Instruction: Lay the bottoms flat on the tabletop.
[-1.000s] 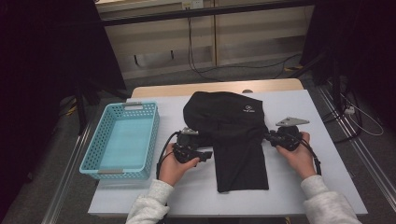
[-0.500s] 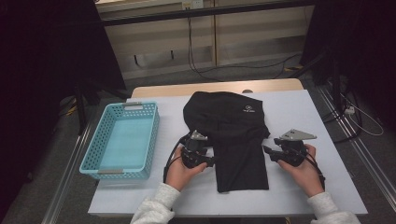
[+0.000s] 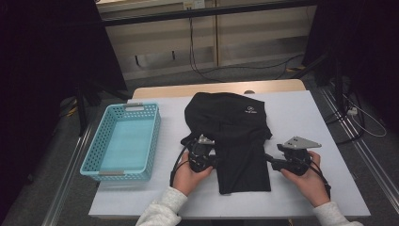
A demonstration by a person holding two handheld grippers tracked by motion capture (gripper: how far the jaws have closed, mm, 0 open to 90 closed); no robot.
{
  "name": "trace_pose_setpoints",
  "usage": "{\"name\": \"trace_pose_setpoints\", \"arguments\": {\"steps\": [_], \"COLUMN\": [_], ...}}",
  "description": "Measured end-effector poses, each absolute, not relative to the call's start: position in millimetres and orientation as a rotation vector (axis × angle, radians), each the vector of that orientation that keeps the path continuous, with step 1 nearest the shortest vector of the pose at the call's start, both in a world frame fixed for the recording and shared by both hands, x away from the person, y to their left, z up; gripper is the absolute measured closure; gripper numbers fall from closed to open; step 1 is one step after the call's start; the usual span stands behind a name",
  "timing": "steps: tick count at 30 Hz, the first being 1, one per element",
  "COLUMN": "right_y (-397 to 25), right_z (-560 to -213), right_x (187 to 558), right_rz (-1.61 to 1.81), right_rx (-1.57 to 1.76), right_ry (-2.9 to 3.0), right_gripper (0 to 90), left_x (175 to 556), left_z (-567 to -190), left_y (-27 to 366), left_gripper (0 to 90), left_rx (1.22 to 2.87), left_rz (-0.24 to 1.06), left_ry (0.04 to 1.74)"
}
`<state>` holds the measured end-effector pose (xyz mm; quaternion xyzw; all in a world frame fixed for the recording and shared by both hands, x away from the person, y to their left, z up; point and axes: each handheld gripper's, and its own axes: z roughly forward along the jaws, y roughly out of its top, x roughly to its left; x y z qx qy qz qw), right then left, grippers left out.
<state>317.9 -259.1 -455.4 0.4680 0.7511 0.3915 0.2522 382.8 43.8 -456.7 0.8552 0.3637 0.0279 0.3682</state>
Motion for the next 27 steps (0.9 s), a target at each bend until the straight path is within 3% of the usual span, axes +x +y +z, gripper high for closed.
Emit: {"name": "trace_pose_setpoints", "arguments": {"steps": [3, 16, 27], "right_y": [-256.8, -247.6, -230.2], "right_z": [-453.5, -452.7, -464.2], "right_x": [310.3, 303.0, 302.0], "right_rz": [1.078, 1.106, 1.058], "right_rx": [1.251, 1.219, 1.2], "right_ry": [2.058, 2.096, 2.198], "right_gripper": [37.3, 37.0, 44.0], "left_x": [383.0, 393.6, 400.9], "left_z": [-457.6, -442.9, -443.1], "left_y": [43.5, 58.4, 70.1], "left_gripper": [85.2, 88.7, 88.5], "left_rx": [2.191, 2.118, 2.114], "left_rz": [0.034, 0.037, 0.05], "left_ry": [0.934, 0.998, 1.024]}}
